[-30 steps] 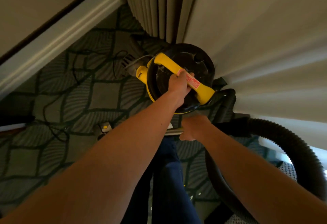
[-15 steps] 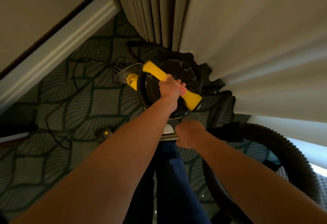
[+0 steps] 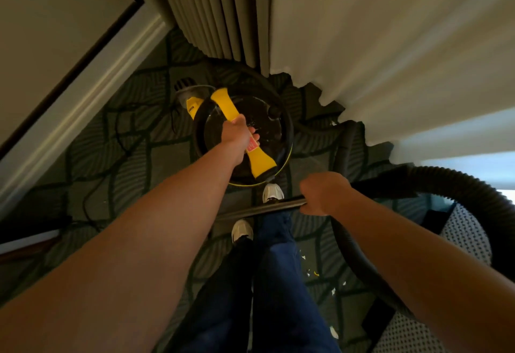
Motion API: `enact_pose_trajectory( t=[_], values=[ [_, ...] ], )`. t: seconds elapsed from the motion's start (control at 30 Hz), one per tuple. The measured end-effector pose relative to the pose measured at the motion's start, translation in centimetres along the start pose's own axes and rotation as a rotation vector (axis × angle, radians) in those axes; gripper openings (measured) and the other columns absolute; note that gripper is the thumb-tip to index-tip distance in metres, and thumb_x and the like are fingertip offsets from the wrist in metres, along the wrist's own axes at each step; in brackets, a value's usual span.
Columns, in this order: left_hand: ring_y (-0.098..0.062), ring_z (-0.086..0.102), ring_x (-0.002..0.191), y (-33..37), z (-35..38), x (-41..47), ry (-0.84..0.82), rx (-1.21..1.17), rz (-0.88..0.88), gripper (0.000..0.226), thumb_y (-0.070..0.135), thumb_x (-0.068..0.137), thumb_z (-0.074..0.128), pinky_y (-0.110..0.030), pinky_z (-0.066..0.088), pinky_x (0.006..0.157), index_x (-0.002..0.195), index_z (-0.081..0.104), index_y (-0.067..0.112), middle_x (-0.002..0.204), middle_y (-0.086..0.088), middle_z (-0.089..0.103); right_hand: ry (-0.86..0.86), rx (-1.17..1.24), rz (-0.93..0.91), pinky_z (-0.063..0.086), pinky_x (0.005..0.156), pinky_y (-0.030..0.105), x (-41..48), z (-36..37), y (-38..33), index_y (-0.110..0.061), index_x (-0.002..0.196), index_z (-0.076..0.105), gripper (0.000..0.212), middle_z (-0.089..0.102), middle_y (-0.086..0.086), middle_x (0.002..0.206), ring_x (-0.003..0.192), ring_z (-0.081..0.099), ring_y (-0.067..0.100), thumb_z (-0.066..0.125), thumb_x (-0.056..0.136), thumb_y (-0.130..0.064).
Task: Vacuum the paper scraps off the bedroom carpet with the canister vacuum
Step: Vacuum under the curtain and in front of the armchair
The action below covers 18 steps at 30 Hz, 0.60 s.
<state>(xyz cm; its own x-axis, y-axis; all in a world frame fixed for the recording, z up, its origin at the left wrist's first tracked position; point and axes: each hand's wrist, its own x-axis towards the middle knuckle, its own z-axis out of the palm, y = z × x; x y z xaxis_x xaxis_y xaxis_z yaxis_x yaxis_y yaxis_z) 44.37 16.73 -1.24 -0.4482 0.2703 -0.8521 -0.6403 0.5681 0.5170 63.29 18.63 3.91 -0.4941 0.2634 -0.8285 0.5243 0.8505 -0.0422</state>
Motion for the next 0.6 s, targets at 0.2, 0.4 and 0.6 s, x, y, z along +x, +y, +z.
enact_pose_trajectory(
  t=[0.2,0.4,0.6],
  values=[
    [-0.015,0.056,0.059,-1.3,-3.0,-1.2,0.015,0.124,0.031,0.032,0.031,0.102,0.039,-0.031,0.052,0.057,0.125,0.045,0.009,0.075,-0.004,0.054,0.035,0.007,0.028,0.045,0.078,0.032,-2.5,2.9,-1.6,-0.014,0.119,0.061,0.043,0.062,0.004,0.112,0.105,0.061,0.023,0.057,0.092,-0.047],
    [-0.015,0.057,0.060,-5.5,-2.7,-3.3,-0.005,0.241,0.060,0.030,0.031,0.101,0.041,-0.031,0.053,0.062,0.124,0.045,0.012,0.078,-0.003,0.055,0.039,-0.018,0.018,0.045,0.079,0.034,-3.5,4.8,-2.2,-0.016,0.121,0.060,0.041,0.062,0.003,0.114,0.107,0.060,0.023,0.054,0.094,-0.046],
    [-0.015,0.056,0.060,-7.9,-1.5,-4.9,0.032,0.314,0.071,0.032,0.030,0.101,0.040,-0.029,0.049,0.055,0.126,0.044,0.011,0.079,-0.004,0.055,0.036,-0.003,-0.008,0.046,0.074,0.034,-4.9,7.3,-1.7,-0.015,0.114,0.061,0.036,0.057,-0.003,0.093,0.094,0.060,0.022,0.055,0.094,-0.045]
  ],
)
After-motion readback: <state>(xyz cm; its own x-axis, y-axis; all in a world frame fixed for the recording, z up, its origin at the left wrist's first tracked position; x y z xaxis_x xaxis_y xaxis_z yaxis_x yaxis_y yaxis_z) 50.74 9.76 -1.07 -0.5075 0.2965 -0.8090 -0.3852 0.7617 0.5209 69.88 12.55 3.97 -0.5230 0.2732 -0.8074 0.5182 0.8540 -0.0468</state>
